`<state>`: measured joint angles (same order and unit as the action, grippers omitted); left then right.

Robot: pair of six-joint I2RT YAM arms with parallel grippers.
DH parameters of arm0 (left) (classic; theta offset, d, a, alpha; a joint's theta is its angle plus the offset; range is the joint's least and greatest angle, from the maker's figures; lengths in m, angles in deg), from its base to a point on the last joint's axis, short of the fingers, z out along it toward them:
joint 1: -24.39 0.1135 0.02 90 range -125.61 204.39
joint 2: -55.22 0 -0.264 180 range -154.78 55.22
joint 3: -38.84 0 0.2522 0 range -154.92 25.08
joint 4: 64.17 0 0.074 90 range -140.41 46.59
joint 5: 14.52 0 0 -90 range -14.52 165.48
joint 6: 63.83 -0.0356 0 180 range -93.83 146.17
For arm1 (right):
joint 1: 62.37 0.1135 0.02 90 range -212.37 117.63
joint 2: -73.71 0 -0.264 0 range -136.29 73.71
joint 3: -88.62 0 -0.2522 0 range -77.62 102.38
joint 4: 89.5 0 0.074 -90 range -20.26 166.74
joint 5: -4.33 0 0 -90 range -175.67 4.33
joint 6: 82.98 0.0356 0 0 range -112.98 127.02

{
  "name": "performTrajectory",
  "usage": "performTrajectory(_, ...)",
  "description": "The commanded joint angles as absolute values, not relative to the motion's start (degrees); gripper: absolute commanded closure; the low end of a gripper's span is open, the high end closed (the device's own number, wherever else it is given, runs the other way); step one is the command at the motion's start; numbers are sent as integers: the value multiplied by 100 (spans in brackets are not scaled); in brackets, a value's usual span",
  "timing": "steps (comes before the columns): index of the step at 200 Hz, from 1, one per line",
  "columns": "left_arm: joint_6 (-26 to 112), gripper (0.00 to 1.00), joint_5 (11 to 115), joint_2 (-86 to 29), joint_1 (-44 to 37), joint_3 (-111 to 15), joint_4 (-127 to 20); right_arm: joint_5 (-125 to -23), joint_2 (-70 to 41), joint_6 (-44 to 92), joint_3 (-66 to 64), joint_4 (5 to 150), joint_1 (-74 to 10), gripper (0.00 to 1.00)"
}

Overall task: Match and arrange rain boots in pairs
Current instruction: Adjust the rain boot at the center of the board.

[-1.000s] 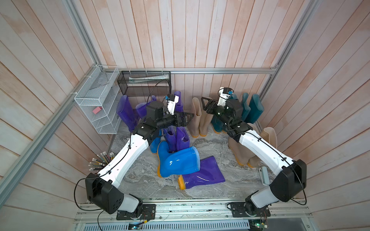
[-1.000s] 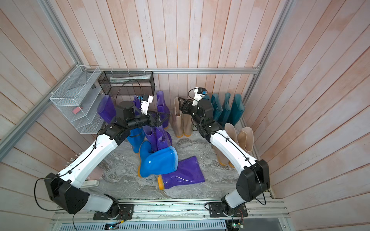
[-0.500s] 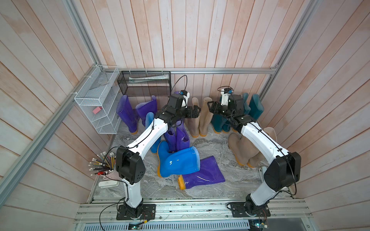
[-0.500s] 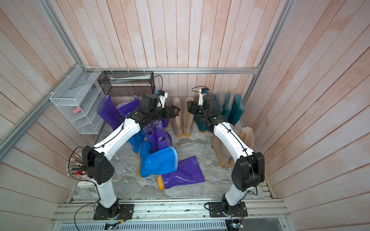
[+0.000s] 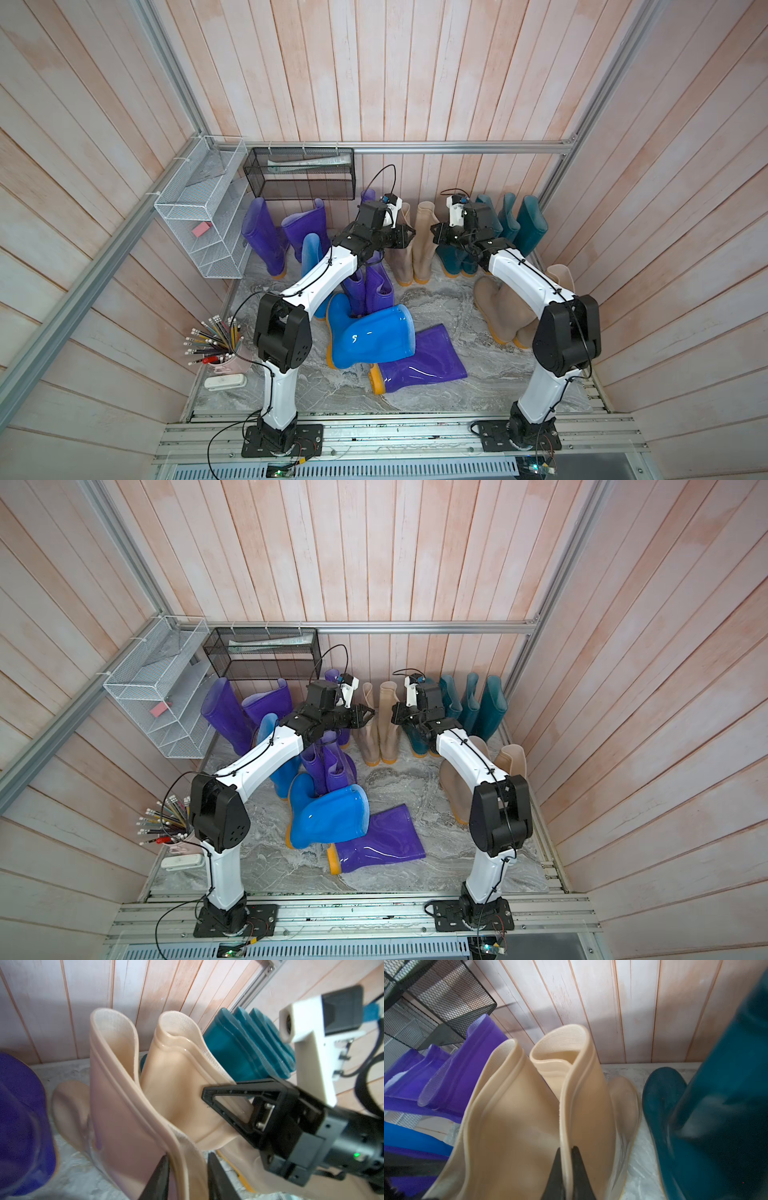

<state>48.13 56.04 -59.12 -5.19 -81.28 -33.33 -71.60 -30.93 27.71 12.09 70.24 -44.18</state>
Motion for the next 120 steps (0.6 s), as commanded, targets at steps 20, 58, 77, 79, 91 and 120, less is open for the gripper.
performTrajectory(20,4440,100,5673,-6234,-241,-8201,-3397,-7177,-3164,2529,1362,6736,-4558,100)
performTrajectory(58,4336,100,5464,-6322,-107,-8221,-3649,-7356,-3086,2497,1187,6793,-4655,100)
performTrajectory(77,4313,100,5495,-6340,-108,-8248,-3824,-7353,-3180,2496,1237,6830,-4681,100)
performTrajectory(79,4309,100,5479,-6342,-109,-8249,-3835,-7338,-3190,2497,1238,6837,-4681,100)
performTrajectory(91,4346,100,5348,-6334,-118,-8249,-3950,-7130,-3211,2564,1275,6865,-4679,100)
performTrajectory(120,4334,83,4866,-6249,-236,-8241,-3929,-6896,-2945,2728,1080,6988,-4628,85)
